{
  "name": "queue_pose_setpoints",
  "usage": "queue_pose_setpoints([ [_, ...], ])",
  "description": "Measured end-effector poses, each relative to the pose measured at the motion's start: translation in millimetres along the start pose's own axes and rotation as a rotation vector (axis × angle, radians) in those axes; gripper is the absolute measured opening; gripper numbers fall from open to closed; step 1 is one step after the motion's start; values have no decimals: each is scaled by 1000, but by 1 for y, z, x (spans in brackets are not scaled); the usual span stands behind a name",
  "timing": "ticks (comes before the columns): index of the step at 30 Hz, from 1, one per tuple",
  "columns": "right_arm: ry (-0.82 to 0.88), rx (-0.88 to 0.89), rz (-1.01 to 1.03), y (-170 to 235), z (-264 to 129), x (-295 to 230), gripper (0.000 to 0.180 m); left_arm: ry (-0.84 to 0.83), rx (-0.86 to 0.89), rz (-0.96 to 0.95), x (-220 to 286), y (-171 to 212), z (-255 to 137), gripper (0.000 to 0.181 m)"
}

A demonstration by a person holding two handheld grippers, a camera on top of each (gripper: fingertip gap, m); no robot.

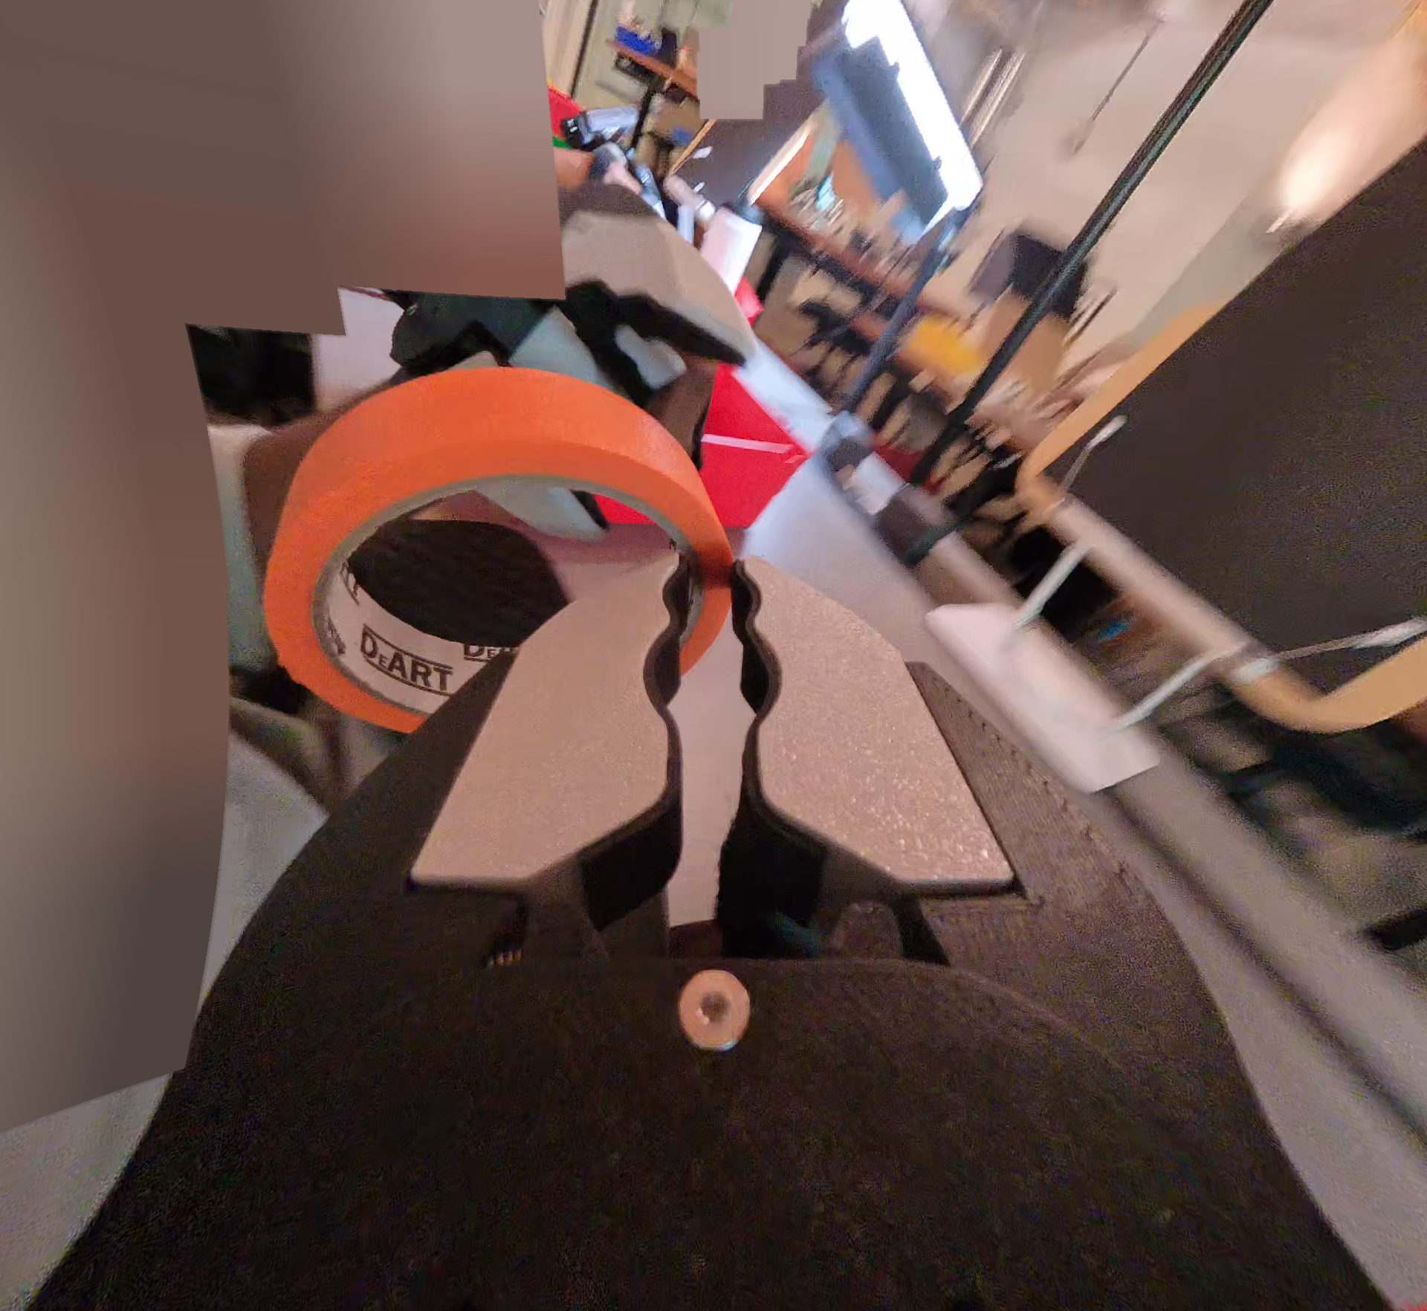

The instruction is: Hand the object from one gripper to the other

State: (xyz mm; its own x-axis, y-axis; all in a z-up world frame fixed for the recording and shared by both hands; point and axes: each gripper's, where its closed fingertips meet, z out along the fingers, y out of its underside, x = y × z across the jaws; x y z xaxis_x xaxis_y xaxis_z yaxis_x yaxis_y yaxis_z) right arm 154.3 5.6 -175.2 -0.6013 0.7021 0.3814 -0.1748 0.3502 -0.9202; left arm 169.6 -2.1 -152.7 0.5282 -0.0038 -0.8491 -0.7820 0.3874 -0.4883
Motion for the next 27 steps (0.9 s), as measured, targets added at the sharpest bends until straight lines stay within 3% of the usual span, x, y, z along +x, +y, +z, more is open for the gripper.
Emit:
queue_pose_setpoints([
  [5,-174,-80,366,18,6,-7,10,1,28,107,4,-18,1,25],
  [9,-191,-121,429,25,8,-8,9,27,-10,132,9,-12,4,14],
  [12,-168,-117,402,26,7,-4,10,27,-53,14,3,-6,5,13],
  [13,-150,-93,353,23,7,-2,11,17,-72,-41,-3,-2,4,12],
  [15,-70,10,160,8,4,5,29,20,-113,-180,-9,8,2,11],
  [18,108,141,-286,-19,-8,3,56,85,-138,-406,-6,19,1,11],
  [23,404,296,-1053,-48,-25,-27,44,196,-168,-751,8,34,6,11],
  [27,450,199,-1249,-36,-16,-29,43,250,-225,-878,20,46,10,11],
])
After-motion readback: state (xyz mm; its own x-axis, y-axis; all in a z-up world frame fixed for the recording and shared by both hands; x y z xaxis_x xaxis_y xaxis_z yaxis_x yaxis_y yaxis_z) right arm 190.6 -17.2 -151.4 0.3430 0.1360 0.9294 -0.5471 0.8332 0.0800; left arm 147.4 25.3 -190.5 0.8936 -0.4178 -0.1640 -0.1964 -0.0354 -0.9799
